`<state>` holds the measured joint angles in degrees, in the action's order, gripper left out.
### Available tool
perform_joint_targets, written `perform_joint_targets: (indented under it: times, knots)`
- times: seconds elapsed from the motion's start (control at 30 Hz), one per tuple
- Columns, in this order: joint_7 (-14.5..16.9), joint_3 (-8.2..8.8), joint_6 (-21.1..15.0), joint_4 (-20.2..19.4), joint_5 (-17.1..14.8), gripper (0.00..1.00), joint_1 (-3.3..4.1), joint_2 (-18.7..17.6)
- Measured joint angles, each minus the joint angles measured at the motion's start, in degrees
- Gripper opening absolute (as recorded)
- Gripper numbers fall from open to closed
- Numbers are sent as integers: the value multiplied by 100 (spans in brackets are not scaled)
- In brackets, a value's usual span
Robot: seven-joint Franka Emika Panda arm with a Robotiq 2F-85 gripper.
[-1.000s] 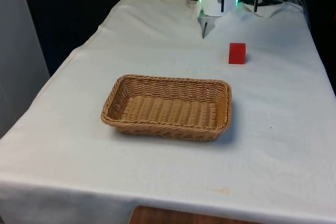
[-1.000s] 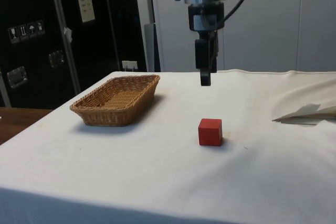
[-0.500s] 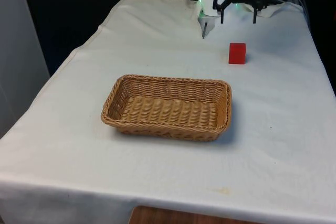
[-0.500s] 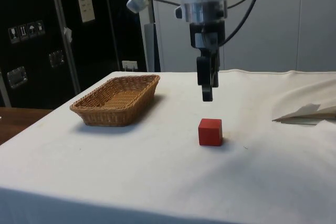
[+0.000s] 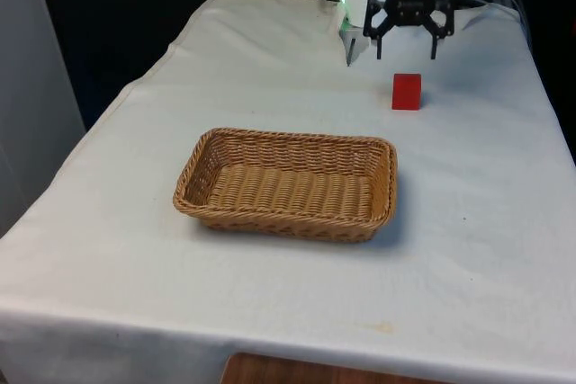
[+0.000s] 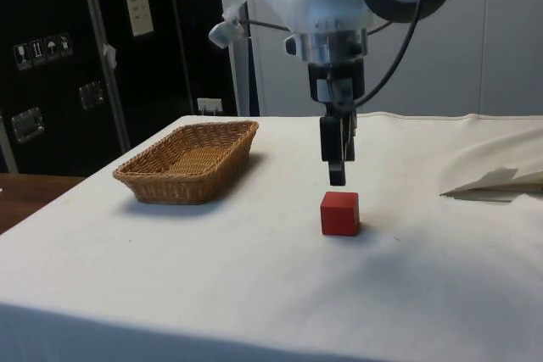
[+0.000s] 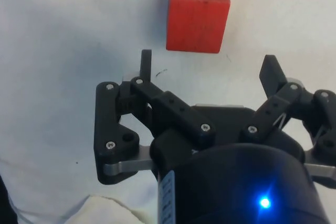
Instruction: Pick up the cube and place it into the basket.
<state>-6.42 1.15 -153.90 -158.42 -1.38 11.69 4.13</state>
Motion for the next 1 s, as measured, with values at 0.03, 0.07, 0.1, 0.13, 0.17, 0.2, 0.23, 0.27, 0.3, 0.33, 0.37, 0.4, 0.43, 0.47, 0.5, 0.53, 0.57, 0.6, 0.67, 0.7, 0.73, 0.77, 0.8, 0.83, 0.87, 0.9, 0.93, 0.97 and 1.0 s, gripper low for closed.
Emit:
perform_joint_targets:
  times: [0.03,0.07,0.1,0.13,0.17,0.2,0.23,0.27,0.3,0.33,0.37,0.4,0.43,0.47,0.5,0.53,0.57,0.6,0.67,0.7,0.73,0.77,0.8,0.83,0.87,0.9,0.93,0.97,1.0]
  knots:
    - [0,0,-34,0,0,100,0,-34]
    - [0,0,-63,0,0,100,0,-69]
    - [0,0,-97,0,0,100,0,-103]
    - [0,0,-155,0,0,100,0,-172]
    - [0,0,-183,0,0,100,0,-201]
    - [0,0,-212,0,0,100,0,-229]
    - [0,0,-241,0,0,100,0,-264]
    - [0,0,-241,0,0,100,0,-264]
    - [0,-6,-269,0,0,100,0,-298]
    - [0,-6,-298,6,0,100,0,-332]
    - [0,-6,-367,6,0,100,0,-401]
    - [0,-6,-367,6,0,100,0,-401]
    - [0,-6,-430,11,0,100,0,-481]
    - [0,-6,-430,11,0,100,0,-481]
    - [0,-6,-470,17,0,100,0,-521]
    - [0,-6,-470,17,0,100,0,-521]
    - [0,-6,-504,17,0,100,0,-567]
    - [0,-6,-544,23,0,100,0,-613]
    - [0,-6,-636,52,0,100,-6,-756]
    - [0,-6,-665,69,0,100,-6,-802]
    - [0,-6,-699,80,0,100,-6,-848]
    - [0,-6,-722,86,0,100,-6,-894]
    - [0,-6,-751,97,0,100,-6,-934]
    - [0,-6,-751,97,0,100,-6,-934]
    - [0,-6,-785,103,0,100,-6,-980]
    - [0,-6,-837,120,0,100,-6,-1066]
    - [0,-6,-859,138,0,100,-6,-1106]
    - [0,-6,-859,138,0,100,-6,-1106]
    - [0,-6,-911,160,0,100,-6,-1192]
